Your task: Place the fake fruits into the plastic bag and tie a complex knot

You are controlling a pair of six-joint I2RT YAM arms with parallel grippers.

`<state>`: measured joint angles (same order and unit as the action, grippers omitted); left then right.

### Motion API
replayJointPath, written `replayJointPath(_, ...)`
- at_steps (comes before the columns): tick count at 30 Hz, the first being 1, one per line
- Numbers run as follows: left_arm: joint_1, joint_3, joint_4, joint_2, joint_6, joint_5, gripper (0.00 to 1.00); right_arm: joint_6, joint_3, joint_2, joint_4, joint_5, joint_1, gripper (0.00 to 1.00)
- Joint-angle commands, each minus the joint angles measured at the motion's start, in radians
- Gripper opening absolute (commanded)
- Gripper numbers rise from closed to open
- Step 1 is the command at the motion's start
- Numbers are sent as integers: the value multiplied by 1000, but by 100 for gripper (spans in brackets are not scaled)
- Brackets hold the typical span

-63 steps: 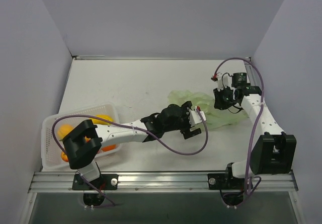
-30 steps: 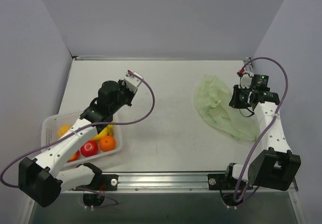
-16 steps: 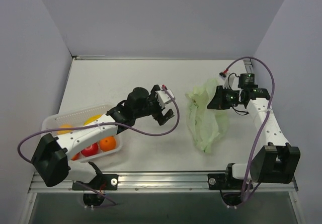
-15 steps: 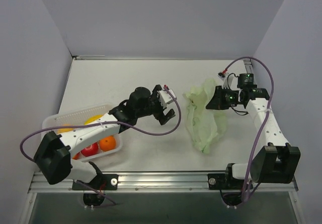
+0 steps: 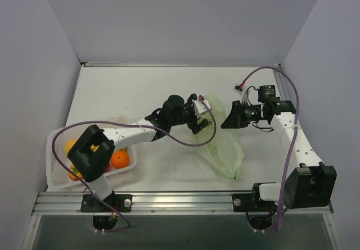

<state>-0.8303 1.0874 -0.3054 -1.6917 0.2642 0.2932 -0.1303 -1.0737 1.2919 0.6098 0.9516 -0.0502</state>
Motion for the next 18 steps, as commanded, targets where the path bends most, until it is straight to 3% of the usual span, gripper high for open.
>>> replayJointPath(1, -13, 71, -107, -25, -8, 51, 89, -20, 0, -19, 30, 49, -10, 0)
replayJointPath(2, -13, 75, -94, -29, -6, 26, 82, -22, -5, -19, 31, 44, -8, 0)
replayJointPath(3, -12, 84, -74, -31, 4, 6, 60, -23, -14, -20, 31, 27, -7, 0)
replayJointPath(4, -1, 92, -51, -25, 18, -12, 46, -26, -18, -20, 34, 15, -4, 0)
replayJointPath(6, 31, 85, 26, 19, 20, -37, 1, -32, -31, -28, 36, -35, 15, 0)
replayJointPath(10, 180, 48, 263, 142, -17, 49, 0, -61, -55, -37, -4, -482, 42, 0)
replayJointPath(13, 296, -24, 404, 254, 47, 109, 0, -74, -46, -57, -92, -757, 47, 0)
replayJointPath(15, 347, -76, 452, 323, 73, 144, 0, -80, -55, -57, -110, -824, 47, 0)
replayJointPath(18, 358, -110, 534, 375, 70, 178, 0, -77, -84, -40, -102, -808, 43, 0)
